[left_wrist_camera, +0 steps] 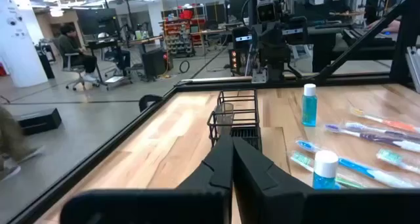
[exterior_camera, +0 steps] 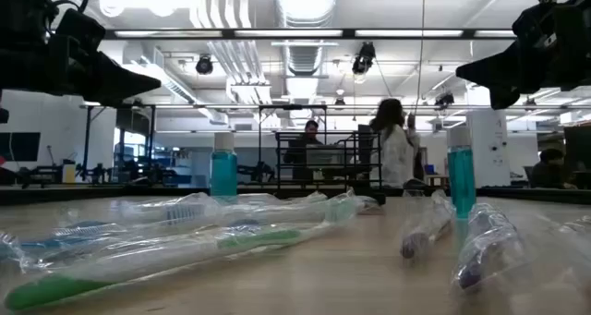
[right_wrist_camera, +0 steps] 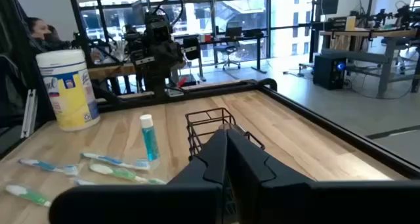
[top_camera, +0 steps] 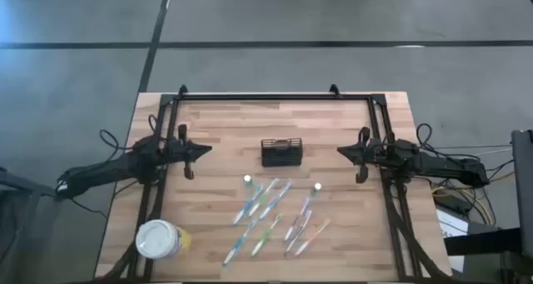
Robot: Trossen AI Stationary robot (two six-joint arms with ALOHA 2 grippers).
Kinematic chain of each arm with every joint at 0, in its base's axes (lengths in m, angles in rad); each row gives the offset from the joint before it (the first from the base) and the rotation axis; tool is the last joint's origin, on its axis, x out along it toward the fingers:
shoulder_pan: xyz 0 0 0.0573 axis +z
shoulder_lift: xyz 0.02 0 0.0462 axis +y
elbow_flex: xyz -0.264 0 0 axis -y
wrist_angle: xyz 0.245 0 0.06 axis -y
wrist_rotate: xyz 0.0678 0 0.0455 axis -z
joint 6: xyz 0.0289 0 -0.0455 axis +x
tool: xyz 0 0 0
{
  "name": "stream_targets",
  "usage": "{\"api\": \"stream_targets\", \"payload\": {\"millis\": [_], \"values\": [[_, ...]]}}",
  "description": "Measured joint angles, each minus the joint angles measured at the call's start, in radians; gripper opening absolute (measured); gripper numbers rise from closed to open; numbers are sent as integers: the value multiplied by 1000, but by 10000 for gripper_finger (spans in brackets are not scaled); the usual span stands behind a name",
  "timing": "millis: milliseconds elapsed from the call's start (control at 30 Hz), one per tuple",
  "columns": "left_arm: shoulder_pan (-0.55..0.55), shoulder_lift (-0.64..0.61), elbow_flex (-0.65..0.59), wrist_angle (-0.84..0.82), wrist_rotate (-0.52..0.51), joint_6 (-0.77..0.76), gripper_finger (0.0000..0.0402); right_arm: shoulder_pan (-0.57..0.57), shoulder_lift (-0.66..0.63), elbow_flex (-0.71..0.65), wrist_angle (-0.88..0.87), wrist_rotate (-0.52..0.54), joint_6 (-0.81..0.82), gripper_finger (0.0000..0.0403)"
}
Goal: Pick & Place toothbrushing station
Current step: Put the right blue mouthwash bottle into the wire organizer
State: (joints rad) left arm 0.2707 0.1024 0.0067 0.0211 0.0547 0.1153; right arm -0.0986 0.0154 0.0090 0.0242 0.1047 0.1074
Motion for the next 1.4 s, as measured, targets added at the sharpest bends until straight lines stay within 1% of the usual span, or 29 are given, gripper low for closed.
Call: {"api": "stream_targets", "payload": {"millis": [267, 700, 767, 833, 900, 933, 1033, 1133, 1267, 1400], "values": [[0, 3, 0, -2, 0, -46, 4, 0, 12, 0, -1, 0, 6, 8], [0, 3, -1, -4, 0, -64, 5, 0, 125, 0, 0, 0, 16, 8], [0, 3, -1, -2, 0, -81, 5, 0, 145, 0, 29, 0, 20, 8], [0, 3, -1, -1, 0, -109, 5, 0, 169, 0, 98, -1, 38, 8], [0, 3, -1, -1, 0, -113, 5, 0, 201, 3, 163, -6, 36, 8], [0, 3, -1, -1, 0, -113, 5, 0, 221, 15, 169, -8, 30, 8], [0, 3, -1, 0, 0, -109, 5, 0, 307, 90, 155, -8, 15, 8], [0, 3, -1, 0, 0, -102, 5, 1, 419, 217, 100, -9, -23, 8], [0, 3, -1, 0, 0, -102, 5, 1, 595, 446, -160, -8, -64, 10], [0, 3, -1, 0, -13, -111, 5, 12, 780, 665, -415, -14, -97, 28]]}}
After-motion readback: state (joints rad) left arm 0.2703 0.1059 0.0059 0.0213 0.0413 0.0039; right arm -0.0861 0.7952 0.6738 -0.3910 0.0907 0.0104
